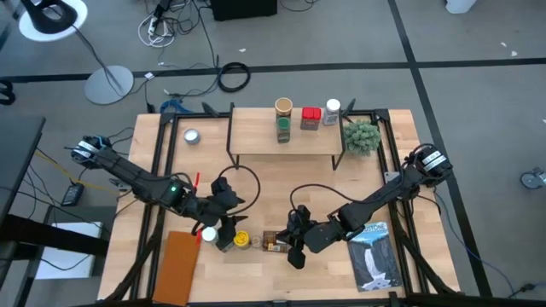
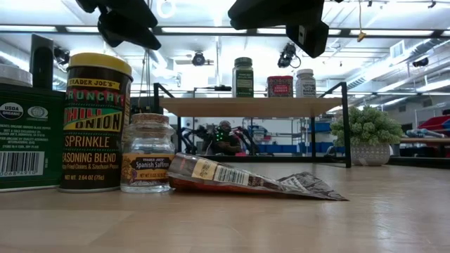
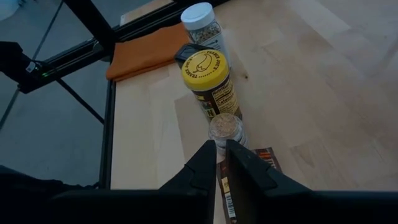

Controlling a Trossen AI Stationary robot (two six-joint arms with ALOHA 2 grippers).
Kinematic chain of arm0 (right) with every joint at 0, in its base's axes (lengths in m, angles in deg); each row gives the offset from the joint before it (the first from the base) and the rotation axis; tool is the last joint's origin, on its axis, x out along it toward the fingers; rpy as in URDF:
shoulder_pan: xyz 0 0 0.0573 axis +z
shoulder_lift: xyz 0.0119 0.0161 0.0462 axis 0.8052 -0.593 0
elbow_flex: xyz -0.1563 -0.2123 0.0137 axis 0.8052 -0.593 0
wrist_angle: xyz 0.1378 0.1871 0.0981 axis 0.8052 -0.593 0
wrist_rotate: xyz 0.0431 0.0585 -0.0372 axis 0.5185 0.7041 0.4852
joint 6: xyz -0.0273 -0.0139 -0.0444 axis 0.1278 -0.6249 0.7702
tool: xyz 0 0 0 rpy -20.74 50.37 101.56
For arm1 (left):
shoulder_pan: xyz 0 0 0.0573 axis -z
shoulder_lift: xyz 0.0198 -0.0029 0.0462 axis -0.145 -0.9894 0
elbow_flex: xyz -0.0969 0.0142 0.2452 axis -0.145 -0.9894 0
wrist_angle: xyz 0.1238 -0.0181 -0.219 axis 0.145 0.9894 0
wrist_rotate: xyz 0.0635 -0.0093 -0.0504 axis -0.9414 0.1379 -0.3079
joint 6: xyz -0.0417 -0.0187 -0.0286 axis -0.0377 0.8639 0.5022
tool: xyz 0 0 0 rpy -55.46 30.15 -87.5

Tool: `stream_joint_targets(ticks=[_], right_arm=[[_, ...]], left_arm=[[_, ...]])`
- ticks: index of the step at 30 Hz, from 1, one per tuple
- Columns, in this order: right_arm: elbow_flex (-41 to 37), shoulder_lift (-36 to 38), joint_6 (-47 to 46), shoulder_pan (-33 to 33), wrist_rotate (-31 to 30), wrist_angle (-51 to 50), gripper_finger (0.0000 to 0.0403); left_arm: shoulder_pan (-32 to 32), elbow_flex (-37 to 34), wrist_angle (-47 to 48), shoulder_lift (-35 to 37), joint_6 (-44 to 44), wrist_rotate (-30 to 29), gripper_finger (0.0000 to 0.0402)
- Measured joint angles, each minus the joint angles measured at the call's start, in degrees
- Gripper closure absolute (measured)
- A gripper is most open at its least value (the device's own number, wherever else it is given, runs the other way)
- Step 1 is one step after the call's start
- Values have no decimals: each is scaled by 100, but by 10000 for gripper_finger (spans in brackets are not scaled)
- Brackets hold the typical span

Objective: Shelf spices
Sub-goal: Put the yellow seasoning bottle on the shelf

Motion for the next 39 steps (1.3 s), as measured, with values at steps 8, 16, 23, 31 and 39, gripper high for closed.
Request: stream_joint_targets(ticks=[8,16,23,31,39], right_arm=[[0,0,-39,0,2,0,364],[2,0,-39,0,2,0,364],[2,0,-46,34,13,2,364],[2,0,-46,68,17,3,364],[2,-2,-50,66,192,3,364]], left_arm=[[0,0,-320,0,-34,-4,156],[0,0,-297,0,17,-4,107],[0,0,-103,0,-13,69,9],[7,0,-141,0,207,545,57],[7,0,-113,0,787,1074,61]])
